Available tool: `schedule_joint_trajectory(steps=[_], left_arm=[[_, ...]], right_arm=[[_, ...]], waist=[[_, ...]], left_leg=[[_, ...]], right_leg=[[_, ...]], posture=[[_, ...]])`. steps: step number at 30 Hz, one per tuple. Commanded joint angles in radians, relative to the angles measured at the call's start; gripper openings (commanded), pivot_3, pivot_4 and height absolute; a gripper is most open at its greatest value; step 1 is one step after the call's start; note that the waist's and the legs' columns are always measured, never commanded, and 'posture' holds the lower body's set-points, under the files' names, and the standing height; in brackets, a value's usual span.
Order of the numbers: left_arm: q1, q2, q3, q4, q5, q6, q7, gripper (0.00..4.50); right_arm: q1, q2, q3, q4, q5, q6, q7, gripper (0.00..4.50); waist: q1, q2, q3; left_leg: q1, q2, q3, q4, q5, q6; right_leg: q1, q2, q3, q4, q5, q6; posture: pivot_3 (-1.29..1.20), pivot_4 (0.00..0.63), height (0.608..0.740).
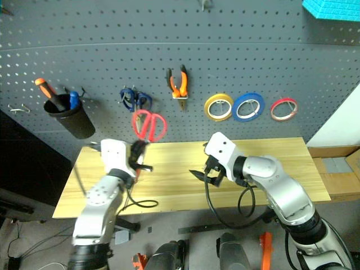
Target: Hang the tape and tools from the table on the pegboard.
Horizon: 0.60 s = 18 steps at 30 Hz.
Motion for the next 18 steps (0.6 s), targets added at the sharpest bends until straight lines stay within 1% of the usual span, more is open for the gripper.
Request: schedule_joint_trajectory(steps=[1,5,8,12,15,18], left_arm=[[0.015,0.025,0.02,-0.119,0.034,-0.049,0.018,0.03],[0.012,0.033,0.021,-0.149,0.045,-0.053,0.022,0.03],[-0.012,0.03,0.024,-0.125,0.048,-0.046,0.027,0.03],[-0.088,0.018,0.047,-0.023,0.024,-0.026,0.042,0.03],[-0.164,0.035,0.032,0.07,0.022,-0.047,0.02,0.03],[-0.204,0.037,0.033,0.133,0.018,-0.056,0.014,0.03]], right_arm=[[-0.004,-0.003,-0.023,-0.014,0.005,-0.08,0.019,4.5],[-0.023,0.0,-0.019,0.029,-0.004,-0.115,0.028,4.5],[-0.044,0.007,-0.016,0.06,-0.009,-0.129,0.033,4.5],[-0.073,0.018,-0.012,0.088,-0.008,-0.134,0.033,4.5],[-0.093,0.03,-0.02,0.103,0.0,-0.117,0.026,4.5],[-0.106,0.027,-0.026,0.106,0.001,-0.109,0.03,4.5]], waist=[[0.002,0.0,0.0],[0.004,-0.001,-0.001],[0.004,-0.001,0.0],[0.005,-0.001,0.0],[0.004,-0.001,0.0],[0.003,-0.001,0.0]], left_leg=[[0.0,0.0,0.0,0.0,0.0,0.0],[0.0,-0.001,0.0,0.001,0.0,0.0],[0.0,0.0,0.0,0.002,0.0,0.001],[0.0,0.0,-0.001,0.001,0.0,0.001],[0.0,0.0,-0.001,0.002,0.0,0.001],[0.0,0.0,0.0,0.001,0.0,0.001]], right_leg=[[0.0,0.0,0.0,0.0,0.0,0.0],[0.001,0.0,0.0,0.0,0.0,0.001],[0.001,0.001,-0.001,0.001,0.0,0.0],[0.001,0.001,-0.001,0.001,0.001,0.0],[0.001,0.001,-0.001,0.001,0.001,0.0],[0.001,0.001,-0.001,0.001,0.001,0.0]], posture=[[-0.14,0.181,0.74],[-0.13,0.177,0.74],[-0.13,0.177,0.74],[-0.13,0.182,0.74],[-0.14,0.184,0.74],[-0.16,0.193,0.74]])
